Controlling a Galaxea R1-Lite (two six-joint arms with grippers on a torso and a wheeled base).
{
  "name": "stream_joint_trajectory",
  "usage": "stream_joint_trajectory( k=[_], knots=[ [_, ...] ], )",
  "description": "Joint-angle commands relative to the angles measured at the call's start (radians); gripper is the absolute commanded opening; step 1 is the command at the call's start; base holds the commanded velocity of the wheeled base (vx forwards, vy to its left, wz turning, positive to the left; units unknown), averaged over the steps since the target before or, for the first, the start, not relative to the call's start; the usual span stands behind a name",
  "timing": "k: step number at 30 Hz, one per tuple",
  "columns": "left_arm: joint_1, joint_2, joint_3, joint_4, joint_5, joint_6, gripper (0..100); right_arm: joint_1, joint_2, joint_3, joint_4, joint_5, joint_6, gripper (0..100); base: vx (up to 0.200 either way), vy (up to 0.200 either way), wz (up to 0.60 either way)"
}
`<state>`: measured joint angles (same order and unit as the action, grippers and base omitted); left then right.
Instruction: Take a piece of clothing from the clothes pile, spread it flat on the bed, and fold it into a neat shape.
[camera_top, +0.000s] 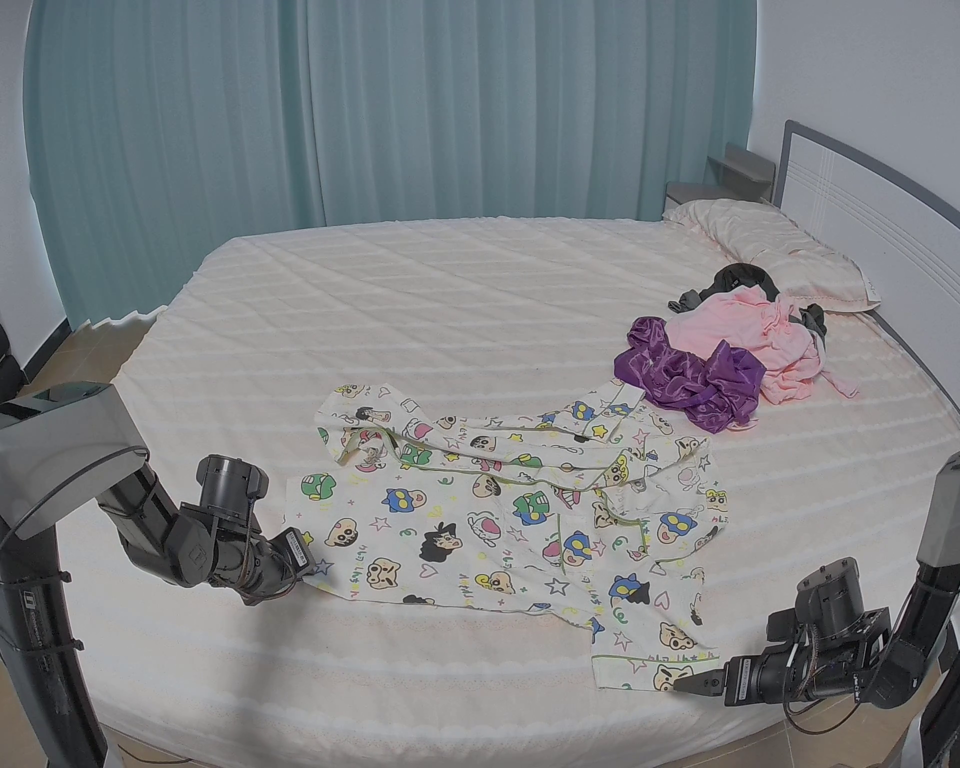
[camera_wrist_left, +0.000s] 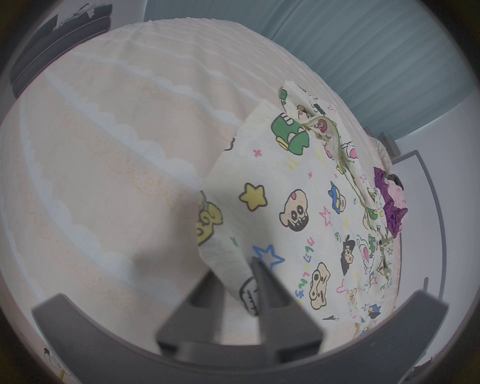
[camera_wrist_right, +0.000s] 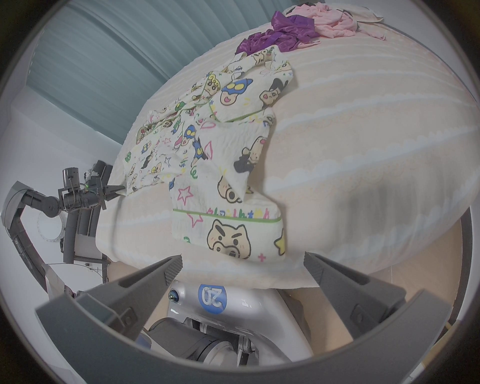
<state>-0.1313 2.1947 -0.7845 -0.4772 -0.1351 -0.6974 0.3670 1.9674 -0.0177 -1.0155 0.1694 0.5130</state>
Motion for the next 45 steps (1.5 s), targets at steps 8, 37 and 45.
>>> stream_joint_trajectory(
  k=[8, 37, 45],
  knots=[
    [-0.001, -0.05, 0.045, 0.005, 0.025, 0.004, 0, 0.015, 0.097, 0.018, -0.113, -0.005, 0.007, 100, 0.0, 0.0, 0.0],
    [-0.024, -0.188, 0.162, 0.006, 0.032, 0.01, 0, -0.022, -0.042, 0.018, -0.012, -0.047, -0.033, 0, 0.0, 0.0, 0.0],
    [-0.024, -0.263, 0.257, 0.006, 0.032, 0.044, 0, -0.034, -0.108, 0.018, 0.104, -0.041, -0.1, 0, 0.0, 0.0, 0.0]
  ],
)
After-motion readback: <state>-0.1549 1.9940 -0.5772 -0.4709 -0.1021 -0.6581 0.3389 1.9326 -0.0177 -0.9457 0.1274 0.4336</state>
